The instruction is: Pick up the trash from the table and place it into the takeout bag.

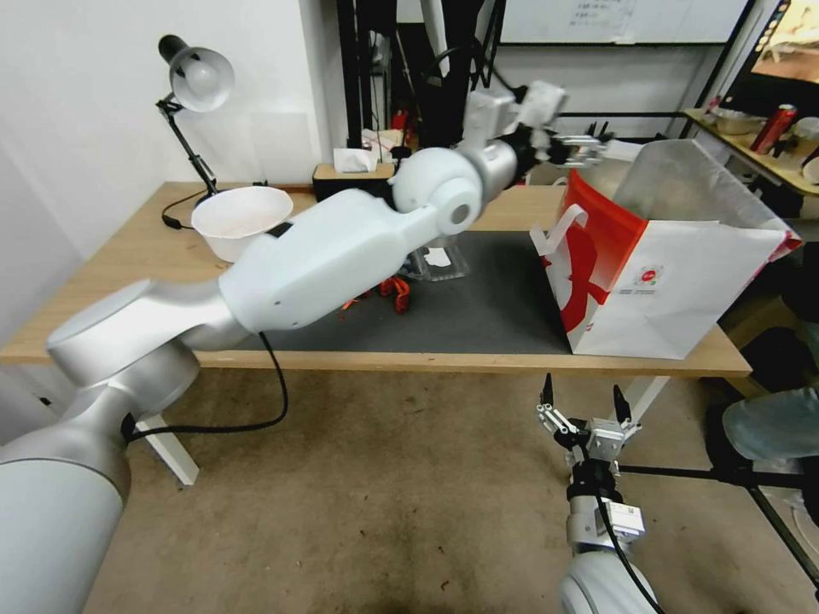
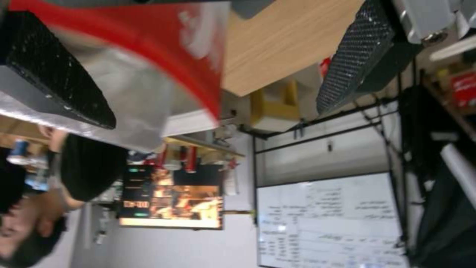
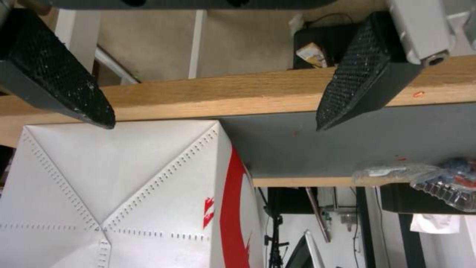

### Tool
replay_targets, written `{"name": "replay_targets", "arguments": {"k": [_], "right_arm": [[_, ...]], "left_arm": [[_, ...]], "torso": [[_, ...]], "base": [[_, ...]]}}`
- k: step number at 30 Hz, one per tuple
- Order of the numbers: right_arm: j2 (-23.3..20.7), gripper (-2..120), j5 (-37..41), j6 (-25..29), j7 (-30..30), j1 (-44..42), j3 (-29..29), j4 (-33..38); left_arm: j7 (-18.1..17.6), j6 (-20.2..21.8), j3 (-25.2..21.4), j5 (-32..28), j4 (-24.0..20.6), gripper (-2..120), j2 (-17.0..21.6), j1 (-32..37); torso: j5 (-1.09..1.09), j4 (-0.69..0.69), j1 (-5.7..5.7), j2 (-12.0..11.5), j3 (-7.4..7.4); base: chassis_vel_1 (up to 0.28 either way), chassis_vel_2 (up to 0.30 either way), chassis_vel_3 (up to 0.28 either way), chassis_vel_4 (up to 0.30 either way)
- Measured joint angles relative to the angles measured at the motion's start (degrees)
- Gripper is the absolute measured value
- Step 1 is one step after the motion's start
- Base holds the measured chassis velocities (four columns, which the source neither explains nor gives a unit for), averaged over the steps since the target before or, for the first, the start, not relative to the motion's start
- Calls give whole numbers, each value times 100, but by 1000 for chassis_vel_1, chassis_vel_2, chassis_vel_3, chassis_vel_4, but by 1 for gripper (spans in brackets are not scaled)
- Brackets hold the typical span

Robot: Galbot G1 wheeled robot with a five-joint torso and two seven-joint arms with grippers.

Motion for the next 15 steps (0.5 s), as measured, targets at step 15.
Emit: {"name": "replay_targets", "arguments": {"k": [15], "right_arm": [[-9,100,-49,-41,-1,11,-59,28]], "left_arm": [[57,-143,-981,365,-510,100,1008,1289]], "torso": [[1,0,0,0,0]], "base": [[0,0,0,0]]}}
